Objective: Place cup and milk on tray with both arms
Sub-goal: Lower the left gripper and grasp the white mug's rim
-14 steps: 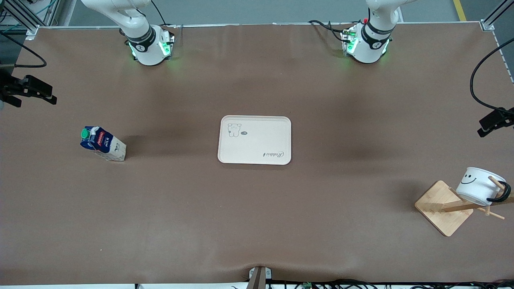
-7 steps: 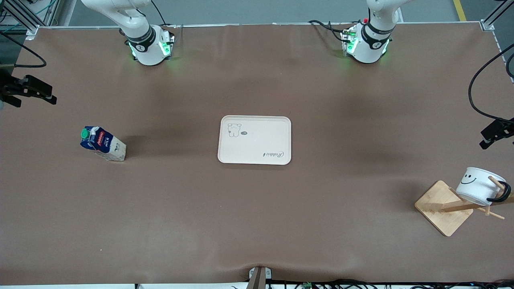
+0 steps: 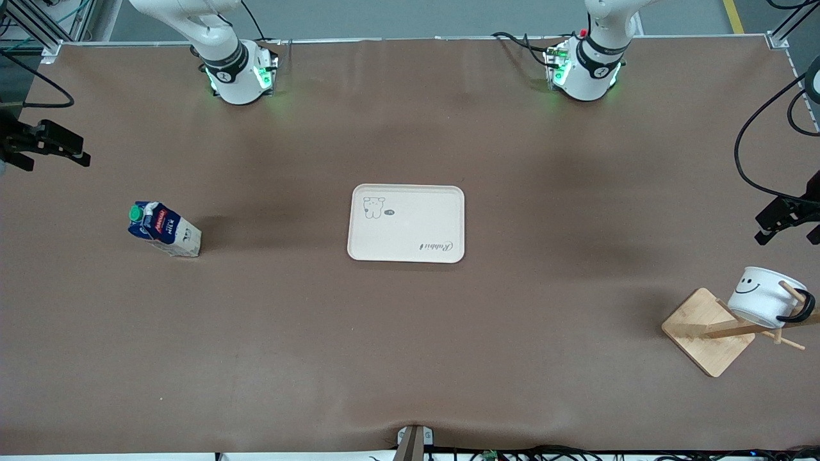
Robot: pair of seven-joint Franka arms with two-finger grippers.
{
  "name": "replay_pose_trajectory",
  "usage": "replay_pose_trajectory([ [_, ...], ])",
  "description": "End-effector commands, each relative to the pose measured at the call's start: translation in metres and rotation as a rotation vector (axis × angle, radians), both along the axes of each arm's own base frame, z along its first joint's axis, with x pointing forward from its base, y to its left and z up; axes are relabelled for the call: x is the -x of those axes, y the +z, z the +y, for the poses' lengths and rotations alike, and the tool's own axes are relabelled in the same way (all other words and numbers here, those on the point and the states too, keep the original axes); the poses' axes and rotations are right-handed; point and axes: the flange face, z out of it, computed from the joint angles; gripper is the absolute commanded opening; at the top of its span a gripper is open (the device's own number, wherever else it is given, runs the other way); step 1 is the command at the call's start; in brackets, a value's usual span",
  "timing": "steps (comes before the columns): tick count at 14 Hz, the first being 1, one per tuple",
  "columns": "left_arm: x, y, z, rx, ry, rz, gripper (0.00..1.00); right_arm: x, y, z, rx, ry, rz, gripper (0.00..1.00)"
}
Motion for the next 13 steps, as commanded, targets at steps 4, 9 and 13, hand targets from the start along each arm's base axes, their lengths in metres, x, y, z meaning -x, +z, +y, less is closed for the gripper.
replay_pose_trajectory([
  [4,-0.002,-0.021,0.022,0.090,-0.072,-0.068,1.00,-0.004,0.006,-0.002,0.017,-0.009,-0.005,1.00],
  [9,-0.009,-0.037,0.027,0.117,-0.108,-0.104,1.00,-0.017,0.009,-0.002,0.025,-0.003,-0.013,1.00],
  [13,-0.019,-0.038,0.022,0.134,-0.120,-0.118,1.00,-0.017,0.009,-0.002,0.025,-0.003,-0.014,1.00],
])
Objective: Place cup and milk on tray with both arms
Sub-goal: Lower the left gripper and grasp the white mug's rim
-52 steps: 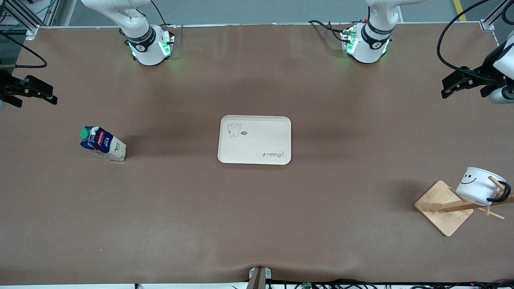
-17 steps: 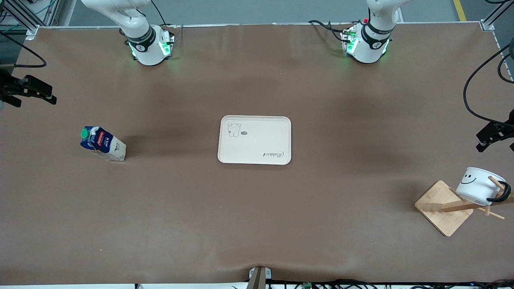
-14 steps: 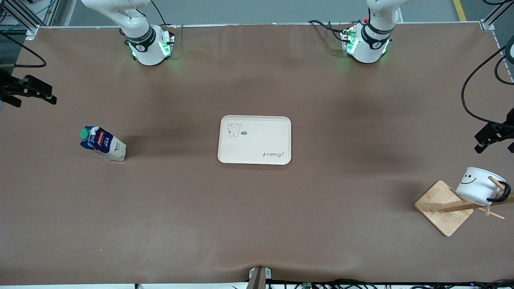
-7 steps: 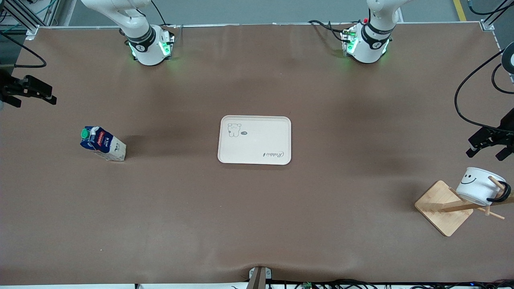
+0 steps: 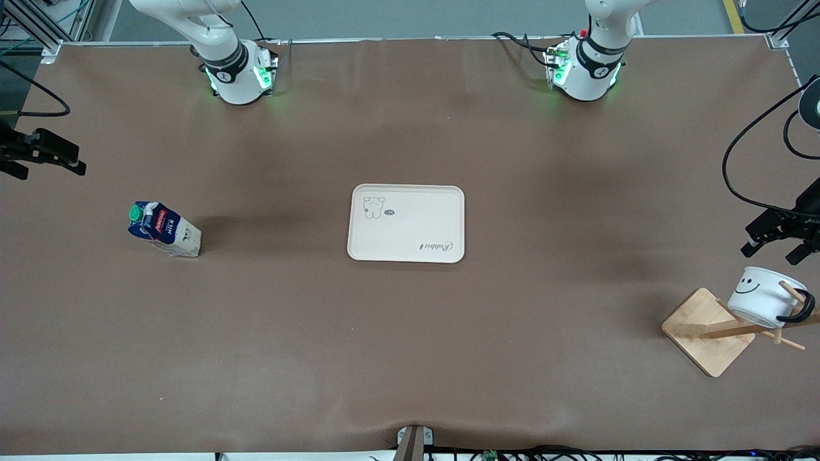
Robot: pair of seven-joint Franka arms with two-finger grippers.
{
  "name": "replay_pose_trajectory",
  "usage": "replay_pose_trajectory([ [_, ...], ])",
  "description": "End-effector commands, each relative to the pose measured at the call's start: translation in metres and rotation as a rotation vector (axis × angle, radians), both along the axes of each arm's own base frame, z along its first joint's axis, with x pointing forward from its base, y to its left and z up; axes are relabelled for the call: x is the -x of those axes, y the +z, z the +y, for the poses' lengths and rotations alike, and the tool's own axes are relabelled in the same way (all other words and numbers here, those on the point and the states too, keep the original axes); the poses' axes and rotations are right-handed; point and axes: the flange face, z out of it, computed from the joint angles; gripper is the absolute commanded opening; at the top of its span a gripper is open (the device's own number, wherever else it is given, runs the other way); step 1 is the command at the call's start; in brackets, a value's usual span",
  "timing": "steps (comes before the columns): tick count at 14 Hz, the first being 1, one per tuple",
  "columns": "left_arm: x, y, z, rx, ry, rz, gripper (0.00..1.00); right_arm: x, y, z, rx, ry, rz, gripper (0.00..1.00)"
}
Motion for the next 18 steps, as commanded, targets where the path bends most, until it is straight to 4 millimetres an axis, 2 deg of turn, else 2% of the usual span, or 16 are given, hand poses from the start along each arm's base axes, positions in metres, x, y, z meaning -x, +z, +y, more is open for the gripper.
replay_pose_trajectory([
  [1,-0.009,0.006,-0.002,0.010,-0.010,-0.033,1.00,-0.001,0.005,-0.003,0.017,-0.003,0.003,1.00],
  [2,-0.013,0.005,-0.002,0.013,-0.012,-0.034,1.00,-0.001,0.005,-0.003,0.017,-0.003,0.001,1.00],
  [4,-0.019,0.004,-0.001,0.005,-0.033,-0.043,0.93,-0.001,0.005,-0.003,0.017,-0.003,0.003,1.00],
  [7,-0.029,-0.009,0.004,0.049,-0.033,-0.064,0.89,-0.001,0.006,-0.003,0.017,-0.003,0.001,1.00],
  [10,-0.035,-0.016,0.009,0.042,-0.044,-0.084,0.80,-0.001,0.006,-0.004,0.018,-0.005,0.000,1.00],
  [16,-0.035,-0.014,0.009,0.039,-0.048,-0.088,0.48,-0.005,-0.002,-0.002,0.010,0.000,0.014,1.00],
  [18,-0.035,-0.014,0.007,0.039,-0.051,-0.088,0.24,-0.005,-0.004,-0.002,0.009,0.002,0.019,1.00],
])
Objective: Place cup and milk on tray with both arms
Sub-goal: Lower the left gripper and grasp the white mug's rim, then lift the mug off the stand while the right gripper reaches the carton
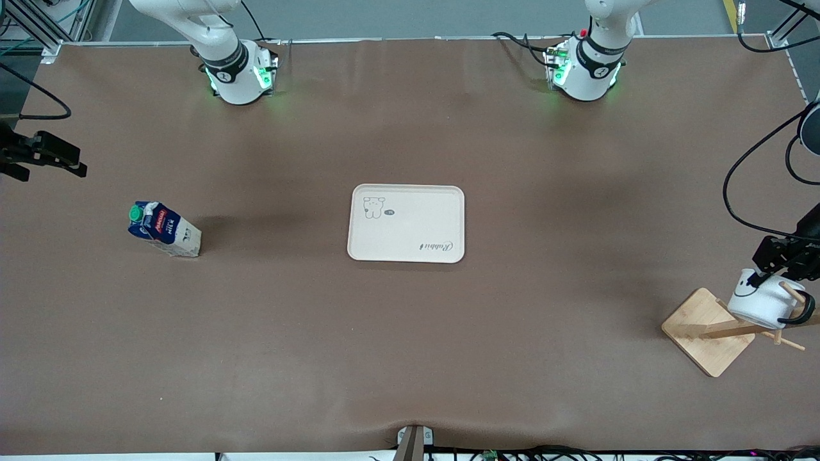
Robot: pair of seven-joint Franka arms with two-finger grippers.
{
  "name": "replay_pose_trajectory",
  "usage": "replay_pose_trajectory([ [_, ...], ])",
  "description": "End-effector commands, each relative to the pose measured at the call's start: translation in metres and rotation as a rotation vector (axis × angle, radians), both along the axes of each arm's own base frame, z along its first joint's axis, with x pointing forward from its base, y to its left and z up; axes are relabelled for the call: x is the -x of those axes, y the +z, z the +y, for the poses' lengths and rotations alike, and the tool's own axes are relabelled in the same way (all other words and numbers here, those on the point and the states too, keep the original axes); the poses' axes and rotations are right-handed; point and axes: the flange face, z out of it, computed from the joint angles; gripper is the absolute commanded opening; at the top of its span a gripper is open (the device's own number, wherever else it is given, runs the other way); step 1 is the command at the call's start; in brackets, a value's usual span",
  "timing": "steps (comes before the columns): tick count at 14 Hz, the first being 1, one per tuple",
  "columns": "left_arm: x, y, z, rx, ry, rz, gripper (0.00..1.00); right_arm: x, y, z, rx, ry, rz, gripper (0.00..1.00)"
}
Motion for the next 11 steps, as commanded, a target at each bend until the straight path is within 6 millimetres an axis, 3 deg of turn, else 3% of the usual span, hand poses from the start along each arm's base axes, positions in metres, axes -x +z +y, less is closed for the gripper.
replay_pose_trajectory([
  [1,-0.003,0.003,-0.003,0.003,-0.012,-0.022,0.13,-0.003,-0.001,-0.002,0.008,0.002,0.010,1.00],
  [3,-0.003,0.005,-0.004,0.004,-0.013,-0.023,0.00,-0.008,-0.003,-0.003,0.013,0.001,-0.003,1.00],
  [6,-0.001,0.009,-0.014,0.022,-0.019,-0.021,0.00,-0.017,-0.016,0.005,0.007,0.011,0.014,1.00],
  [8,0.003,0.013,-0.017,0.023,-0.024,-0.019,0.00,-0.030,-0.041,0.006,0.006,0.009,0.052,1.00],
  [11,0.013,0.023,-0.022,0.062,-0.057,0.023,0.00,-0.034,-0.064,0.000,-0.011,-0.005,0.093,1.00],
])
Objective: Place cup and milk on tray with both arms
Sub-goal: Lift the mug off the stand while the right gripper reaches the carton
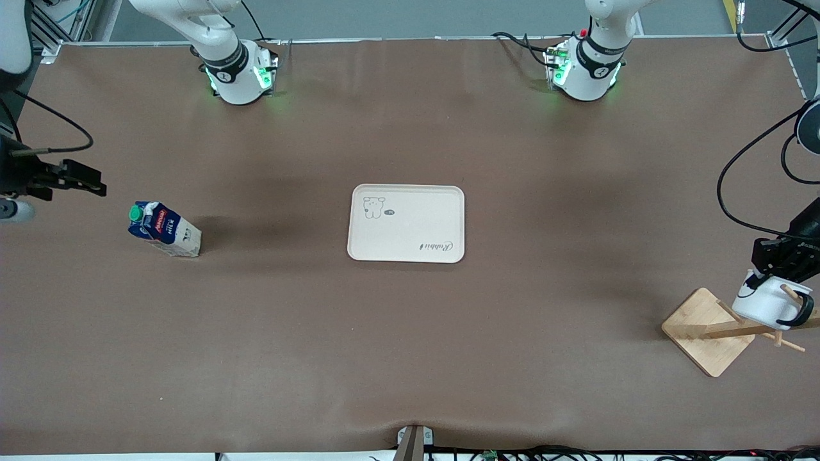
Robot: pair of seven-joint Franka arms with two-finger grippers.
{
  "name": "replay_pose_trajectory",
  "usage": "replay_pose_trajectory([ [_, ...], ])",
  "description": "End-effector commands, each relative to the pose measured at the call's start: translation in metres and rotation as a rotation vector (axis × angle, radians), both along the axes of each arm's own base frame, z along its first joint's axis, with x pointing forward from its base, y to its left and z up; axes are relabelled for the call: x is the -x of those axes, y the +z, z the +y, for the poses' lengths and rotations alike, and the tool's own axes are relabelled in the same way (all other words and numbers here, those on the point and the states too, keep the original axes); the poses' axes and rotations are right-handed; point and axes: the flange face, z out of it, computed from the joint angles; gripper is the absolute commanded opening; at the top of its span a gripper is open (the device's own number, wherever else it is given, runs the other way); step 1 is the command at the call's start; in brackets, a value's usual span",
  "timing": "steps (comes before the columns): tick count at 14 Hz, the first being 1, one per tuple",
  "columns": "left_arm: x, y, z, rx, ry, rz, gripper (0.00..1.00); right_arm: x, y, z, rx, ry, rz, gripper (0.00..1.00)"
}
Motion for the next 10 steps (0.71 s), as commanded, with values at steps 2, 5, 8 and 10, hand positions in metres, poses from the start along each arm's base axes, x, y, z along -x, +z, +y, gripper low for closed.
replay_pose_trajectory([
  [2,0.019,0.024,-0.010,0.076,-0.020,0.050,0.00,-0.011,-0.024,-0.005,-0.012,-0.012,0.045,1.00],
  [5,0.028,0.037,-0.019,0.137,0.012,0.120,0.00,-0.010,-0.042,-0.008,-0.011,-0.015,0.086,1.00],
  [8,0.034,0.042,-0.024,0.176,0.037,0.173,0.00,-0.006,-0.061,-0.023,-0.003,-0.036,0.104,1.00],
  [10,0.036,0.042,-0.032,0.222,0.079,0.231,0.00,0.000,-0.091,-0.035,-0.005,-0.054,0.084,1.00],
])
